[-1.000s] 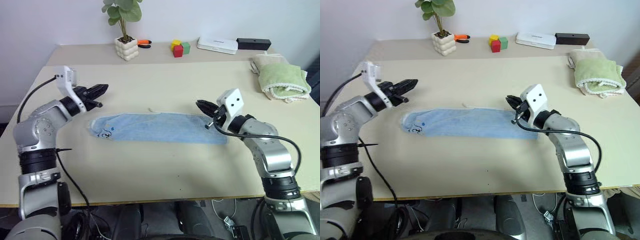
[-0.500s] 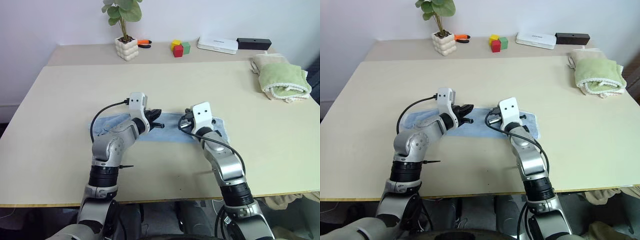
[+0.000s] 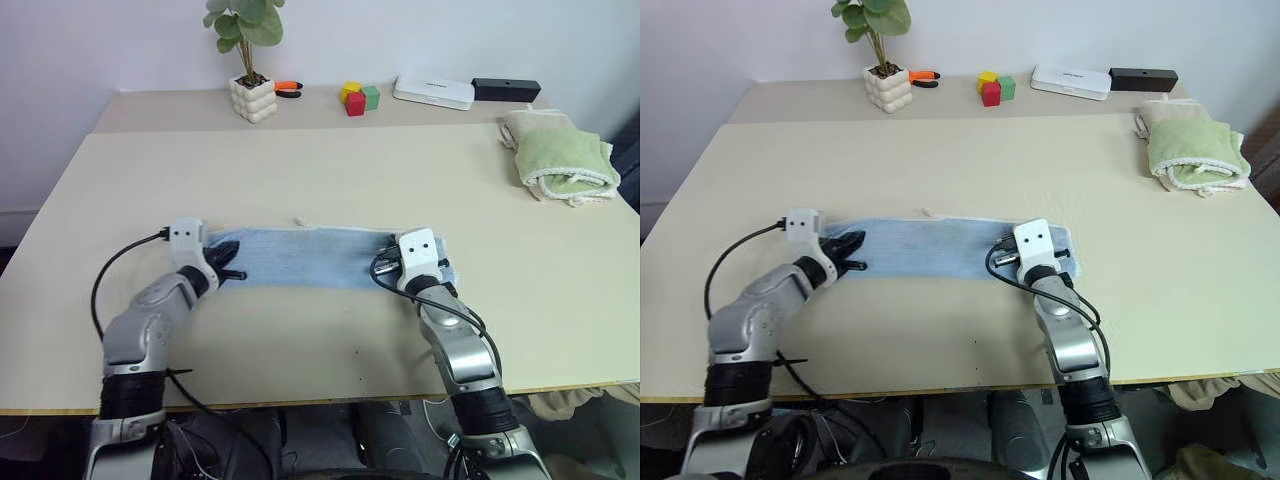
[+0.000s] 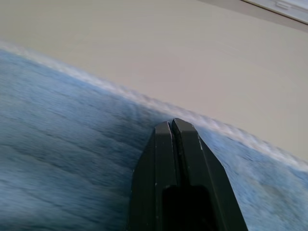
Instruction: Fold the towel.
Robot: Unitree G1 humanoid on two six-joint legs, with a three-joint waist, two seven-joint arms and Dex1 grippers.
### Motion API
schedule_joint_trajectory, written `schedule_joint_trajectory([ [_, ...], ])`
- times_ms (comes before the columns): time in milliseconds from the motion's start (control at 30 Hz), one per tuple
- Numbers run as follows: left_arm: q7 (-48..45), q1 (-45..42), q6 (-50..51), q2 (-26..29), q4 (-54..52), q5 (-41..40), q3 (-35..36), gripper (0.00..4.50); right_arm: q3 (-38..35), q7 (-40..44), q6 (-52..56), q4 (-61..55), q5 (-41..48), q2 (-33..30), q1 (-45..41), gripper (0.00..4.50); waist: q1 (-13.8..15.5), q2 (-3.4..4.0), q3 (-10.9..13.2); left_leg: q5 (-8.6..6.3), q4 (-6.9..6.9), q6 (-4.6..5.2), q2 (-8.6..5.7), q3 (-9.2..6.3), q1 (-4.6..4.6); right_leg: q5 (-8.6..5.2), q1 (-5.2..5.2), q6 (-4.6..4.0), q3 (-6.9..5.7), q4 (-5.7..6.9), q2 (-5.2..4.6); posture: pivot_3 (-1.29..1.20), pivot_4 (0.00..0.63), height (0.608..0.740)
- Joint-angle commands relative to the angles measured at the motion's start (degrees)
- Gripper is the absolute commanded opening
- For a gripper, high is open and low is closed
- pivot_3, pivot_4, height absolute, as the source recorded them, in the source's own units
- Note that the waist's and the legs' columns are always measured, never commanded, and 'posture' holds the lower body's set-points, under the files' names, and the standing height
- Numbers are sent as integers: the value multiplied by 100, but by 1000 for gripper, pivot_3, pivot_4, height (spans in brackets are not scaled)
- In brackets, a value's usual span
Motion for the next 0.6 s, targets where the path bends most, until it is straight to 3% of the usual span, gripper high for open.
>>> schedule_joint_trajectory([
  [33, -39, 134, -151, 313, 128, 8, 496, 39, -86, 196, -104, -54, 11, -161, 71, 27, 0, 0, 0, 0, 0, 0, 0, 0, 0, 0, 0, 0, 0, 0, 0, 0, 150, 740],
  [600, -837, 7, -301, 1482, 565, -82, 899, 39, -78, 515, -163, -203, 109, -164, 40, 27, 10, -5, 2, 0, -3, 0, 2, 1, -5, 0, -4, -1, -2, -8, -1, 0, 150, 740],
])
